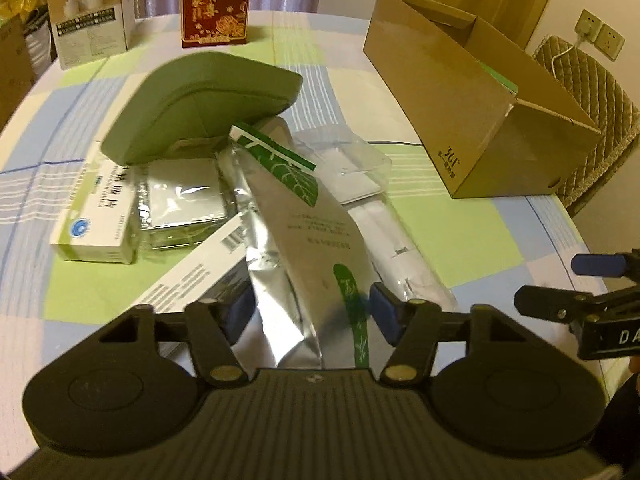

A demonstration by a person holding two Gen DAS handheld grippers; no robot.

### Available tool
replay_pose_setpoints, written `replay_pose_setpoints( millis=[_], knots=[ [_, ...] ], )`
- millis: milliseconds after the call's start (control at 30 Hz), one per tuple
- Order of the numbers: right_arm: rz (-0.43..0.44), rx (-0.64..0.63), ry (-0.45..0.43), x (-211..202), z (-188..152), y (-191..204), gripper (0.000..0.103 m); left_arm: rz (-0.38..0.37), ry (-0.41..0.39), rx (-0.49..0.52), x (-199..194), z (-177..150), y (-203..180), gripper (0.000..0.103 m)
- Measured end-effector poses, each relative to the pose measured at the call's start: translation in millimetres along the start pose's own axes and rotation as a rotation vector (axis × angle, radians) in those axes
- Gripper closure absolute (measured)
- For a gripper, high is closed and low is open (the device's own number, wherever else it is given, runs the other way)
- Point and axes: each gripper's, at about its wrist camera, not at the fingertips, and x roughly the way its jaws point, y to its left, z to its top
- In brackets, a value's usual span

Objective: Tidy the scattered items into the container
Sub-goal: 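Grasp the silver foil bag with the left tool while the right tool grasps the wrapped white item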

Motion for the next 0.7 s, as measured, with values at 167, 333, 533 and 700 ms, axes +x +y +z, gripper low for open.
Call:
replay_pose_setpoints(
  millis=[167, 333, 533, 700],
  knots=[
    [0.001, -0.003, 0.016, 11.9, 2.4, 1.1, 0.0, -0.041, -0.015, 0.012, -0.2, 3.2, -0.3, 0.066],
    [0.029, -0.028, 0.026, 20.4, 4.2, 13.2, 0.0, -0.029, -0.028, 0.047, -15.3, 0.5, 6.1, 0.077],
    [0.095, -0.092, 0.018, 33.0, 6.4, 40.7, 0.0, 0.001, -0.01, 0.122, -33.6, -13.9, 18.1, 0.078],
    [0.106, -0.153, -0.005, 47.9, 8.0, 62.1, 0.0, -0.005, -0.016, 0.124, -38.7, -22.4, 25.5, 0.077]
  ],
)
